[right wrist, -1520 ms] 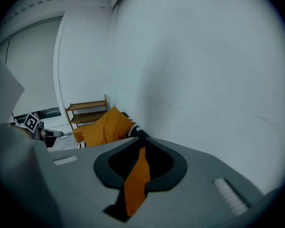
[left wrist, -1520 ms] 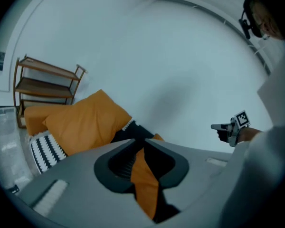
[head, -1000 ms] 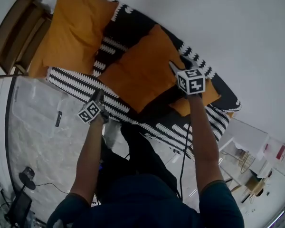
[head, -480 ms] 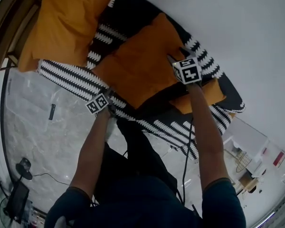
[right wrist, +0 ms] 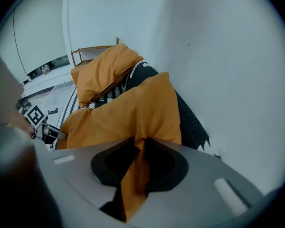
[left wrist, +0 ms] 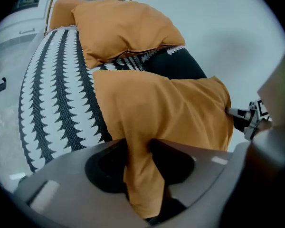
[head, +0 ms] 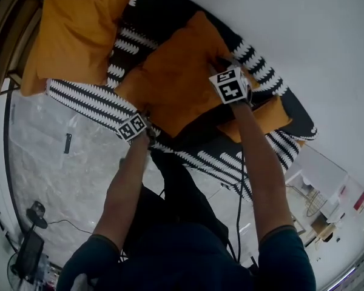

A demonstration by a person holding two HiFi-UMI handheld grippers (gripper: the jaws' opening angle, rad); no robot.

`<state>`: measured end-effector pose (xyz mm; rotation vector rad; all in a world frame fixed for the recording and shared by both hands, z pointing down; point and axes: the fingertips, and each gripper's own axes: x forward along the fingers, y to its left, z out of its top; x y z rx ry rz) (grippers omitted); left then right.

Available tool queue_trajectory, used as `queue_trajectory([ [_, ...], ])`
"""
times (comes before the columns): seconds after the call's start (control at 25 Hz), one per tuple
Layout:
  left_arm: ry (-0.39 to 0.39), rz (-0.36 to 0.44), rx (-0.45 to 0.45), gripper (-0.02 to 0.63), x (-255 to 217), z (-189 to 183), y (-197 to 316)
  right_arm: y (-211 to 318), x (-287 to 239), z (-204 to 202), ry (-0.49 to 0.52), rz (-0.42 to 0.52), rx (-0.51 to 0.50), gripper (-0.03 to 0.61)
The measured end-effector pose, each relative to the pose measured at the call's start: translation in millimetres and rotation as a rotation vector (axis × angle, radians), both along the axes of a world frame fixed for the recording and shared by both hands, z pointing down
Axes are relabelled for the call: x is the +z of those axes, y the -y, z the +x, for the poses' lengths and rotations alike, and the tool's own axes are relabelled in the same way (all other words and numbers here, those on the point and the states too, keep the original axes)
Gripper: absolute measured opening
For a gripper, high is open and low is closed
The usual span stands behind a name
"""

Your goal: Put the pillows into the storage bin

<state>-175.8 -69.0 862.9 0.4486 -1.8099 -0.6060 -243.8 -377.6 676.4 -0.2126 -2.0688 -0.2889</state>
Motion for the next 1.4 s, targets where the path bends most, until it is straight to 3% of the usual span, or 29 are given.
queue_trajectory([
  [0.08, -0.007, -0.025, 0.009, 0.106, -12, 5, -2, -3, -9, 4, 0.008, -0.016, 0.012, 0.032],
  [0.2, 0.037, -0.065, -0.04, 0.057, -40, 4, -20, -9, -23, 14, 0.011, -0.058, 0.048, 0.018],
  [0.32, 0.139, -0.124, -0.06, 0.052, -78, -8, -54, -23, -31, 32, 0.01, -0.113, 0.08, 0.018],
  [0.6, 0.359, -0.267, 0.005, 0.052, -157, -70, -156, -100, -36, 59, -0.004, -0.279, 0.186, 0.018],
  [0.88, 0.466, -0.409, -0.109, 0.048, -210, -116, -330, -267, -49, 14, 0.001, -0.444, 0.146, 0.018],
  [1.04, 0.484, -0.458, -0.152, 0.046, -223, -130, -438, -372, -52, -3, -0.008, -0.503, 0.156, 0.018],
  [1.4, 0.503, -0.554, -0.206, 0.044, -241, -197, -680, -617, -24, -49, -0.102, -0.607, 0.198, 0.018],
])
